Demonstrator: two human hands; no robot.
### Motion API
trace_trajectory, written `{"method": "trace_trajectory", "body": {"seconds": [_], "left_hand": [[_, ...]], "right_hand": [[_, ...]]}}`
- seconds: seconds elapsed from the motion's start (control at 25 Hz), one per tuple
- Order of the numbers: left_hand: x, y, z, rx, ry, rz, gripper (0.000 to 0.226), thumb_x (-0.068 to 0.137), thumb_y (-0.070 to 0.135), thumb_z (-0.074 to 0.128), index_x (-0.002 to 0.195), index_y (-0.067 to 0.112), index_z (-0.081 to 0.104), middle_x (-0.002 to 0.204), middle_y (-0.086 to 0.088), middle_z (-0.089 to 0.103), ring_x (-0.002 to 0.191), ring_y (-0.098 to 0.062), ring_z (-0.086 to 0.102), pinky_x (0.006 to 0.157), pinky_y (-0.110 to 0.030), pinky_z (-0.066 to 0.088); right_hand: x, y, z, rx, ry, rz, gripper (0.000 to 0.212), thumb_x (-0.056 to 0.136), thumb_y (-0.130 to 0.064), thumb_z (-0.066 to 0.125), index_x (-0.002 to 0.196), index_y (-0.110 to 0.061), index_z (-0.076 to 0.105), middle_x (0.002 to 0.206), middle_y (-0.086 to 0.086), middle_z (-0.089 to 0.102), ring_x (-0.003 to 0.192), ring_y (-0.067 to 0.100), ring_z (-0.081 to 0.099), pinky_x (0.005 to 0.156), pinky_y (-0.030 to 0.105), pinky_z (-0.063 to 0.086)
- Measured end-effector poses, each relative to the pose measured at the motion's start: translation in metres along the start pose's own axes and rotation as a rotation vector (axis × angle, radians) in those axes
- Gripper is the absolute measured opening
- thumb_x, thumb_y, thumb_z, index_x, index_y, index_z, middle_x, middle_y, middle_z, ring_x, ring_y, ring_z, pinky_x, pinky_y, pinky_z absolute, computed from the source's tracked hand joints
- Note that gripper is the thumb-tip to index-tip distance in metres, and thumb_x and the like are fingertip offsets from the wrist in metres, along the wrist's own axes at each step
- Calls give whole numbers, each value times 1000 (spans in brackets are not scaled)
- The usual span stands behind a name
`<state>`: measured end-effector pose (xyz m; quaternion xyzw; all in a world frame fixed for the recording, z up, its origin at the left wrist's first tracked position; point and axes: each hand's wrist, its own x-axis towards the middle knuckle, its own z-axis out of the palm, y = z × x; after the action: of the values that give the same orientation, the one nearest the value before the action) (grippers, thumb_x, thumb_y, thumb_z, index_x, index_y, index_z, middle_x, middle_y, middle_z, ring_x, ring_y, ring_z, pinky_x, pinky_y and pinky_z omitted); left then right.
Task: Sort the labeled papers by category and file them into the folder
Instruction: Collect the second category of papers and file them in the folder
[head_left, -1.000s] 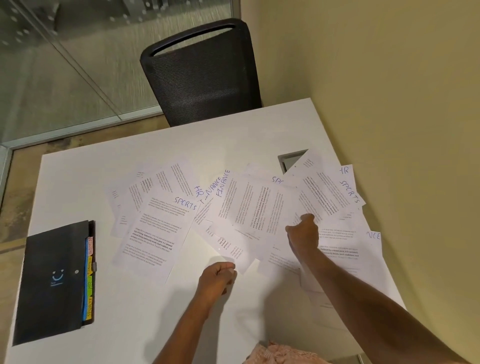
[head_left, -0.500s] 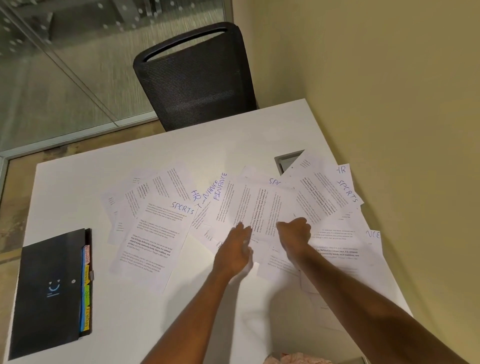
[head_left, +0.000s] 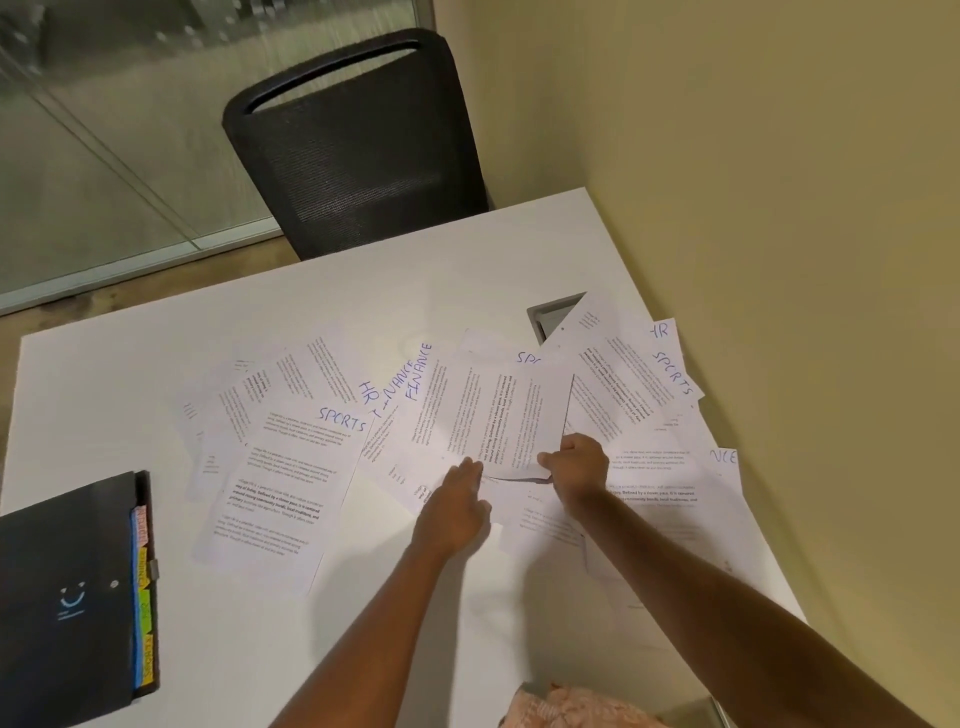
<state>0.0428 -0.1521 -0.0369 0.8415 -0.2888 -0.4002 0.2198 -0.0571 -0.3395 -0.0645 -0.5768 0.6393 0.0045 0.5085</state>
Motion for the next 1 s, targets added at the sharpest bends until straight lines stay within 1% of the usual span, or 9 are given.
{"method": "trace_trajectory", "body": {"seconds": [0.16,0.24,0.36,0.48,0.64,0.72,0.84,0.92,1.0], "left_hand": [[-22,3,10,-427,332,-279,54,93,43,68,138,18,55,142,-4,64,135,-30,59,114,-47,47],[-28,2,15,-803,318,-452,54,87,58,74,117,17,57,118,-10,71,116,-29,69,107,-51,54],[-43,6,15,-1410,167,-461,34,94,37,80,111,16,60,107,-12,67,99,-29,65,94,-52,59],[-65,14,11,-1421,256,-382,26,99,13,73,123,8,67,123,-17,76,104,-34,72,83,-50,59],[-91,12,2,-1348,384,-395,40,100,-4,65,135,17,65,122,-14,77,97,-32,77,62,-34,62],[-102,3,1,-1290,415,-387,40,101,-5,63,134,18,64,125,-13,76,100,-30,76,63,-33,63],[-121,-4,-2,-1289,414,-371,41,102,-7,61,134,18,63,124,-9,76,95,-27,75,64,-32,64],[-134,-9,-4,-1275,411,-358,43,102,-7,61,138,16,62,124,-10,75,94,-27,74,60,-29,62],[-144,-14,-2,-1277,401,-336,42,102,-7,60,137,17,63,123,-9,77,102,-28,74,64,-32,65]], "right_hand": [[-16,8,-9,201,-67,69,16,83,-8,86,82,-11,70,84,6,79,61,21,67,65,36,63],[-37,13,-14,326,-169,97,14,88,0,82,85,-6,71,88,11,79,61,21,66,63,32,60],[-70,32,-16,385,-352,99,12,90,1,80,100,-4,77,101,14,82,88,35,79,87,49,67],[-101,55,-14,380,-464,112,20,90,0,81,109,-5,77,108,11,83,103,42,78,95,56,64],[-130,76,-19,352,-564,90,29,86,-7,87,112,-9,77,109,6,83,99,32,81,89,46,67],[-134,84,-26,271,-563,49,33,82,-22,91,110,-14,76,102,3,83,95,28,82,82,38,66],[-121,109,-48,13,-387,-47,46,69,-50,89,105,-29,71,98,-10,80,94,16,78,84,34,63],[-103,134,-70,-115,-198,-111,51,69,-53,89,110,-31,66,110,-13,72,102,11,71,94,38,61],[-89,161,-101,-181,-11,-121,58,77,-46,91,124,-24,64,124,-2,64,113,20,66,98,43,59]]}}
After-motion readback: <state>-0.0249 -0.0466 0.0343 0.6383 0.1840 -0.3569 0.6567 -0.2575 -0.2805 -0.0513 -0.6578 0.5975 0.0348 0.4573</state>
